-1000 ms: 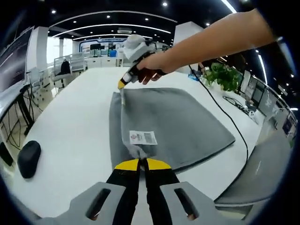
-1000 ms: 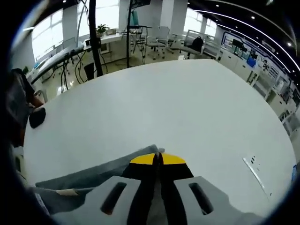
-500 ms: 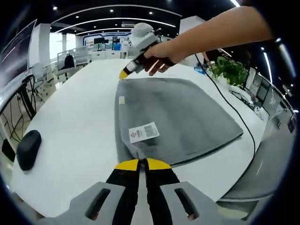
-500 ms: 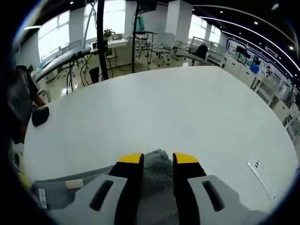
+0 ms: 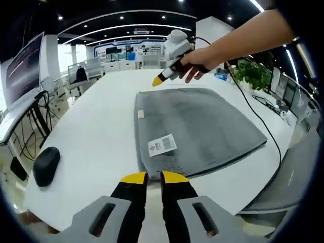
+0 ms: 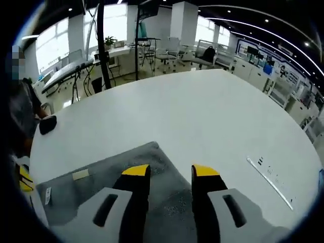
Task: Fold the towel on the table until its edges align and the towel forms a compact rectangular stack.
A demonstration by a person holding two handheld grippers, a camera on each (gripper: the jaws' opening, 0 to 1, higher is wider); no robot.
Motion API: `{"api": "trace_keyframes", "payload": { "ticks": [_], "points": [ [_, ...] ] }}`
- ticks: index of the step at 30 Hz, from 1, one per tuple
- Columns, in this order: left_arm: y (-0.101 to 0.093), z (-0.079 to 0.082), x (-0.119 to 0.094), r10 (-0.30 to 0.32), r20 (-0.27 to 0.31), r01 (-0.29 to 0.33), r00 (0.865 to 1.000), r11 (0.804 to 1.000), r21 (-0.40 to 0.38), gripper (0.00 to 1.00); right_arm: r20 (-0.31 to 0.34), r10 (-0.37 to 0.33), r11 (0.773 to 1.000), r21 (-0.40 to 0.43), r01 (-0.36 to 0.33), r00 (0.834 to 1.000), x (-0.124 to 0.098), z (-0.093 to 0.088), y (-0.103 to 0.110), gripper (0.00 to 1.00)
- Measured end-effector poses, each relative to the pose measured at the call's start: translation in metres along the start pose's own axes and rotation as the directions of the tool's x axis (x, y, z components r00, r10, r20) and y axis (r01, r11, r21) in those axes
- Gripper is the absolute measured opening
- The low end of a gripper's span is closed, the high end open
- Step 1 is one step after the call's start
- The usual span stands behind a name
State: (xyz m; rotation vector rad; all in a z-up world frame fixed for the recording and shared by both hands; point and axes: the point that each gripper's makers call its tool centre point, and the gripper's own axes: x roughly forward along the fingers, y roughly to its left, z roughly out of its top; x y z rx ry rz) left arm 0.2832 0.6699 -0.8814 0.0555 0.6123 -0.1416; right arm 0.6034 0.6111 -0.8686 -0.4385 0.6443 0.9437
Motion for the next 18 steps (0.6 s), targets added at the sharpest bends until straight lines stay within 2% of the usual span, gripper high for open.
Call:
{"api": "trace_keyframes", "payload": {
  "ticks": [2,5,10,15,18],
  "points": [
    [-0.007,0.003,0.003,-0.016,-0.001,0.016,1.0,1.0,0.013,0.1,0.002,-0.002,1.0,0.0,0.002,1.0,-0.006,-0.001,0.0,0.32],
    [-0.007,-0.002,0.012,-0.042,-0.024,0.042,0.999,0.999,-0.011,0.11,0.004,-0.002,1.0,-0.001,0.002,1.0,-0.016,-0.002,-0.002,0.32],
    [-0.004,-0.014,0.017,-0.037,-0.072,0.036,0.997,0.999,-0.02,0.13,0.011,-0.005,1.0,-0.007,0.005,1.0,-0.034,-0.005,-0.011,0.33],
    [-0.002,-0.014,0.013,-0.023,-0.069,0.021,0.997,0.999,-0.03,0.13,0.014,-0.028,1.0,-0.002,0.028,1.0,-0.056,-0.011,-0.023,0.33],
    [-0.005,-0.005,0.008,-0.012,-0.045,0.011,0.999,0.999,-0.034,0.14,0.015,-0.04,0.999,0.005,0.039,0.999,-0.063,-0.015,-0.028,0.34]
  ]
}}
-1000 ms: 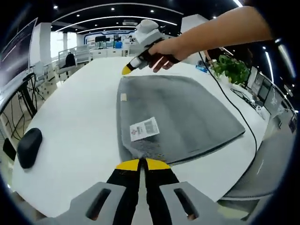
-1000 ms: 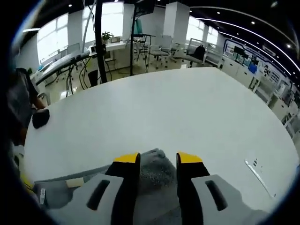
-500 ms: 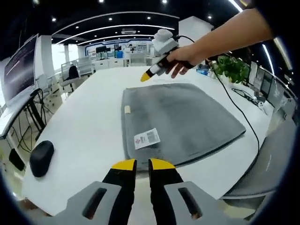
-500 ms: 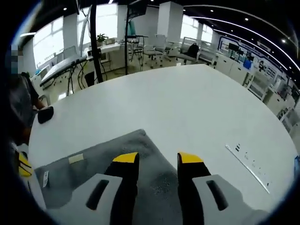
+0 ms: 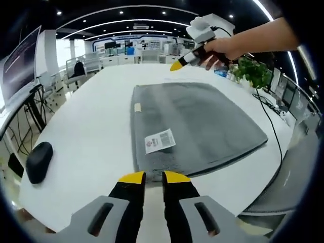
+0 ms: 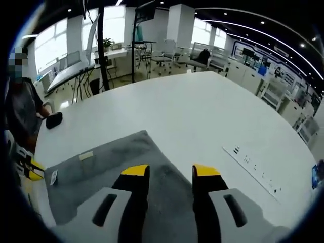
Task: Fold the towel on the table until its edges align and the towel forms a compact rectangular stack.
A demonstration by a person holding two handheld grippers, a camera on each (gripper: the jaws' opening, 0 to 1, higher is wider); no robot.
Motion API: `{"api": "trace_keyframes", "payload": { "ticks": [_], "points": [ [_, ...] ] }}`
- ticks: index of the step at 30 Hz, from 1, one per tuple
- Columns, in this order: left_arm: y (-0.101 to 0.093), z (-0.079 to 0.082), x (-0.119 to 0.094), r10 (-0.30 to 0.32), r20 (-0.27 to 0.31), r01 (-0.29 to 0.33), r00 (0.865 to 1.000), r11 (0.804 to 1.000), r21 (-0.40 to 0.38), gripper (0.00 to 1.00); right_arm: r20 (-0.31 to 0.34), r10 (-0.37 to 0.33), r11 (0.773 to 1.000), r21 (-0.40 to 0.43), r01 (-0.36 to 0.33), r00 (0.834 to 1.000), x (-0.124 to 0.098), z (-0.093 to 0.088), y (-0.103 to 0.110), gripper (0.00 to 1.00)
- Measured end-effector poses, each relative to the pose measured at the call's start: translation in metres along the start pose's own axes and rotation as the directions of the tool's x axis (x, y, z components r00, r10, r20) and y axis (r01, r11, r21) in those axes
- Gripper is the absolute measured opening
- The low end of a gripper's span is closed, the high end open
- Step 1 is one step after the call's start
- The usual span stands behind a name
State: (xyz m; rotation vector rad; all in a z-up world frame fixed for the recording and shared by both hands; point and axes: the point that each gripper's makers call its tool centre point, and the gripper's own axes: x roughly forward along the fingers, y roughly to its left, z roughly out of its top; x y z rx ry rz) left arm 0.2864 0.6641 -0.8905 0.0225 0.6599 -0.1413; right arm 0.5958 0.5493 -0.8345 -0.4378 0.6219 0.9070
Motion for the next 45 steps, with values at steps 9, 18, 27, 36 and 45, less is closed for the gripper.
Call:
{"api": "trace_keyframes", "payload": {
  "ticks": [9,18,27,36,45],
  "points": [
    [-0.047,0.038,-0.005,-0.058,0.067,0.054,0.996,0.997,0.057,0.14,0.021,-0.023,0.999,0.022,0.023,1.0,-0.042,0.0,-0.019,0.37],
    [-0.104,0.075,-0.006,-0.152,0.114,0.137,0.982,0.982,0.129,0.15,0.043,-0.078,0.994,0.085,0.074,0.996,-0.085,-0.004,-0.054,0.38],
    [-0.152,0.094,-0.005,-0.238,0.117,0.208,0.964,0.953,0.222,0.19,0.049,-0.11,0.987,0.126,0.103,0.993,-0.114,-0.016,-0.078,0.37],
    [-0.199,0.1,-0.001,-0.302,0.109,0.261,0.947,0.921,0.289,0.19,0.036,-0.122,0.977,0.183,0.114,0.992,-0.116,-0.04,-0.096,0.34],
    [-0.232,0.101,0.004,-0.329,0.085,0.286,0.941,0.902,0.325,0.2,0.01,-0.105,0.977,0.189,0.101,0.994,-0.116,-0.067,-0.103,0.32]
  ]
}}
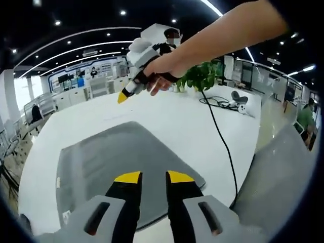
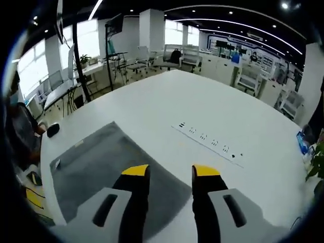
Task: Fold the towel on the table until its edges align and the towel forms a compact rectangular stack.
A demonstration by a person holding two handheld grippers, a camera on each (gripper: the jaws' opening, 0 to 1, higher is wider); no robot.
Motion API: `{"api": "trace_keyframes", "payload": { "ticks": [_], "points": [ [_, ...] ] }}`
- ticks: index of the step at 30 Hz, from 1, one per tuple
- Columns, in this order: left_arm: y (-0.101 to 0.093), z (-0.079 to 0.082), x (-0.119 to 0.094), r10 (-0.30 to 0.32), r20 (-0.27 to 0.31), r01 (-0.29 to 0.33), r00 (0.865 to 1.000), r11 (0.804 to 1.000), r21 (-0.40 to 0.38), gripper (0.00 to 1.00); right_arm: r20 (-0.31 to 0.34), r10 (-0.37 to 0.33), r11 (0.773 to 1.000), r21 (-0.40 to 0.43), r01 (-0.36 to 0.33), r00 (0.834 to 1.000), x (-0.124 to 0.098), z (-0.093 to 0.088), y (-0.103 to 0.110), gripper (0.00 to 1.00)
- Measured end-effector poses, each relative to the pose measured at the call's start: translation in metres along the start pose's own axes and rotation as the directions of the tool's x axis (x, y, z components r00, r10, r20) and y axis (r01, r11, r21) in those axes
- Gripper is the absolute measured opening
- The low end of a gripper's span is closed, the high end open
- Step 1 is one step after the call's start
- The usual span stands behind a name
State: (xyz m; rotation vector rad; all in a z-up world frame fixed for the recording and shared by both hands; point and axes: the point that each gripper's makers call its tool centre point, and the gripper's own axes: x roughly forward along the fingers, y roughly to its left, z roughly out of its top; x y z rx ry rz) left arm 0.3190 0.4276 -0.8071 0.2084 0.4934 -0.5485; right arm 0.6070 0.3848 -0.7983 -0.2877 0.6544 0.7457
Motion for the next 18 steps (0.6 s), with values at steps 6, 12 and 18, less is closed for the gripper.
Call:
{"api": "trace_keyframes", "payload": {
  "ticks": [6,12,18],
  "points": [
    [-0.014,-0.004,0.012,-0.017,-0.022,0.017,1.0,1.0,0.002,0.21,-0.018,0.003,1.0,0.016,-0.003,1.0,-0.001,-0.019,-0.01,0.31],
    [-0.024,-0.006,0.021,-0.036,-0.04,0.036,0.999,0.999,0.011,0.22,-0.039,0.005,0.999,0.047,-0.003,0.999,0.007,-0.042,-0.02,0.3],
    [-0.035,-0.013,0.031,-0.07,-0.062,0.072,0.996,0.997,0.03,0.24,-0.055,0.015,0.998,0.064,-0.012,0.998,0.009,-0.059,-0.022,0.28]
  ]
}}
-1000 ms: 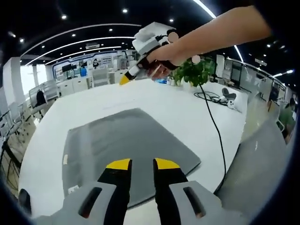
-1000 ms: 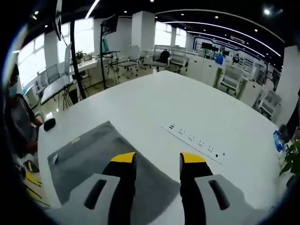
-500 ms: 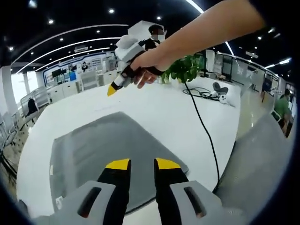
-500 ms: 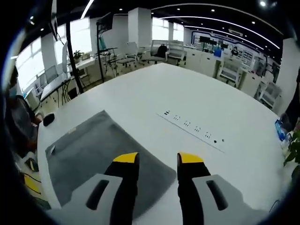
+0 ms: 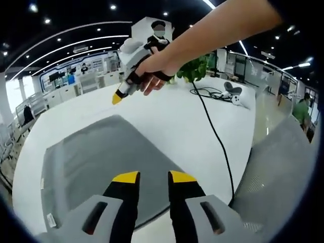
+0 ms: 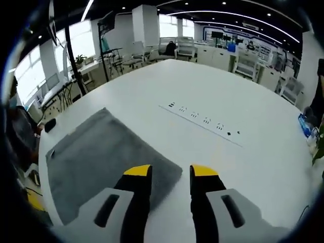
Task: Fold the towel on the table until its edges align and the towel forms a compact rectangular stack.
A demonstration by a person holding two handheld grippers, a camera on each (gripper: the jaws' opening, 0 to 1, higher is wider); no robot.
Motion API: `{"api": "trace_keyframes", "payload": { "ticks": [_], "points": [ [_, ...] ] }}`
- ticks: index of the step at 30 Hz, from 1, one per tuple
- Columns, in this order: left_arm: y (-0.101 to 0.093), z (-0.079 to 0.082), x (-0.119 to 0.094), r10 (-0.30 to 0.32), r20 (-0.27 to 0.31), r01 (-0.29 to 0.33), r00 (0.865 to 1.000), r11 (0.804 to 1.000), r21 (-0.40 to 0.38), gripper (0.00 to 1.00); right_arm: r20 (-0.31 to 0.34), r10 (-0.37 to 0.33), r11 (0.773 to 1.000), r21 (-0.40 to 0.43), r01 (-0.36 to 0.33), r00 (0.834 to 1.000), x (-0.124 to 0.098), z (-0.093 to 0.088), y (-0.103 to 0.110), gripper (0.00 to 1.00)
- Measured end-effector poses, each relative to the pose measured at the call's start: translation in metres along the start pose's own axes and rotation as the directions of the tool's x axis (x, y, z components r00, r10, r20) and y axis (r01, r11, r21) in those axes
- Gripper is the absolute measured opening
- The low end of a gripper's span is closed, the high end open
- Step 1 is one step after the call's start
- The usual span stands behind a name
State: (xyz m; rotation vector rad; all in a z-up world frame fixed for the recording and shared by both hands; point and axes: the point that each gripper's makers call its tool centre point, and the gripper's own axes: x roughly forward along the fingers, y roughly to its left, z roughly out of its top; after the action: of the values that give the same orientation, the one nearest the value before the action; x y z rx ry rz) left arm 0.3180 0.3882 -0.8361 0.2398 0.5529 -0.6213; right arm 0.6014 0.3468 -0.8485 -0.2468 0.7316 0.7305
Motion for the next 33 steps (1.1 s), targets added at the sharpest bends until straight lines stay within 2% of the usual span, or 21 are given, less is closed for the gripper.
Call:
{"api": "trace_keyframes", "payload": {
  "ticks": [3,5,10,19,27,33],
  "points": [
    [-0.009,-0.004,0.007,-0.017,-0.016,0.017,1.0,1.0,0.017,0.24,-0.007,0.005,1.0,0.01,-0.005,1.0,0.003,-0.007,-0.002,0.28],
    [-0.015,-0.006,0.012,-0.029,-0.025,0.03,0.999,0.999,0.02,0.24,0.014,0.033,0.998,0.059,-0.034,0.999,0.006,-0.008,0.002,0.29],
    [-0.031,-0.009,0.022,-0.051,-0.034,0.052,0.998,0.999,0.018,0.24,0.007,0.031,0.998,0.046,-0.031,0.999,0.012,-0.018,0.001,0.27],
    [-0.058,-0.029,0.037,-0.096,-0.086,0.098,0.992,0.995,0.019,0.23,-0.012,0.05,0.998,0.045,-0.049,0.999,0.021,-0.033,-0.003,0.25],
    [-0.064,-0.039,0.049,-0.114,-0.124,0.116,0.986,0.993,0.004,0.22,-0.011,0.052,0.997,0.051,-0.052,0.999,0.024,-0.039,-0.003,0.23],
    [-0.064,-0.044,0.054,-0.106,-0.154,0.11,0.982,0.994,0.021,0.21,-0.006,0.055,0.997,0.05,-0.055,0.998,0.025,-0.039,-0.004,0.22]
  ]
}}
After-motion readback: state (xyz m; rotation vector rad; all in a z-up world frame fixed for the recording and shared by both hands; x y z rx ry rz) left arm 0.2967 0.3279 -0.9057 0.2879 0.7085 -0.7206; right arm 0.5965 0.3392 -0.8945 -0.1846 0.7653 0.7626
